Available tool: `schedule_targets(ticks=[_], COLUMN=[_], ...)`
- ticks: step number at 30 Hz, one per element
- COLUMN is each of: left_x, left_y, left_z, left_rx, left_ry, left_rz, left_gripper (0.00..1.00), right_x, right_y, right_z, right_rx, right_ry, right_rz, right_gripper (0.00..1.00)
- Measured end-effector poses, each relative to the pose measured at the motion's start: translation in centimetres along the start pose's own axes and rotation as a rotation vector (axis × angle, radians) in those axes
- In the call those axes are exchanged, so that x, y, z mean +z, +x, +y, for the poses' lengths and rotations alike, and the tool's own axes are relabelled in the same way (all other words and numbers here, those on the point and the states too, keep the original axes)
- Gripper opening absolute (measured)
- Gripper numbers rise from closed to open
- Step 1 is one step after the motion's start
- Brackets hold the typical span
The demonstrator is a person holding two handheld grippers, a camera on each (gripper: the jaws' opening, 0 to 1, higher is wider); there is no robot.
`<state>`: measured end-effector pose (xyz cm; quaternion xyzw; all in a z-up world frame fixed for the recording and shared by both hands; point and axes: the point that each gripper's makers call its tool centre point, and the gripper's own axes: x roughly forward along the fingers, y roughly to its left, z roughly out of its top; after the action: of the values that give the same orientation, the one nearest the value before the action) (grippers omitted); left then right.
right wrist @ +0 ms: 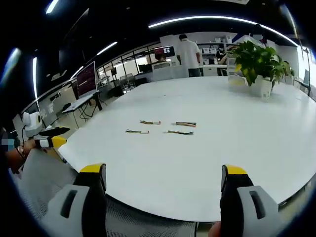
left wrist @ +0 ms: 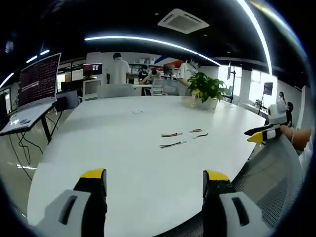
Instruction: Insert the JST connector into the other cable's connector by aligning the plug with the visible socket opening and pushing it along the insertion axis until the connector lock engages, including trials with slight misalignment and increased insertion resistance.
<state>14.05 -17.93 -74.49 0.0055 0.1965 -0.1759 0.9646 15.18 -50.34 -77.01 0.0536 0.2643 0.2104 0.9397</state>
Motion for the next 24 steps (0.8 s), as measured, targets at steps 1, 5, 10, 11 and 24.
schedule_targets(ticks=[1, 5, 10, 11, 24], left_x=[-0.01, -0.01, -0.07, -0.08, -0.02], left_y=[-0.01, -0.05, -0.07, -0.08, -0.06], left_z=[0.11, 0.10, 0.06, 0.07, 0.34], left_rx=[0.006, 0.005, 0.003, 0.003, 0.014], left_ry=[0.001, 0.001, 0.003, 0.001, 0.003], left_rz=[0.000, 0.000, 0.002, 0.002, -0.002], left_gripper=[0.78, 0.78, 0.78, 0.78, 0.80], right_x=[-0.01, 0.01, 0.00, 0.00, 0.07], right_y=[-0.01, -0.02, -0.04, -0.05, 0.01], right_z=[0.00, 0.01, -0.01, 0.01, -0.06], right_rx=[0.000, -0.001, -0.003, -0.003, -0.012], right_ry=[0.000, -0.001, 0.000, 0.001, 0.000], right_rz=[0.000, 0.000, 0.000, 0.000, -0.002], right_gripper=[0.96, 0.95, 0.95, 0.95, 0.98])
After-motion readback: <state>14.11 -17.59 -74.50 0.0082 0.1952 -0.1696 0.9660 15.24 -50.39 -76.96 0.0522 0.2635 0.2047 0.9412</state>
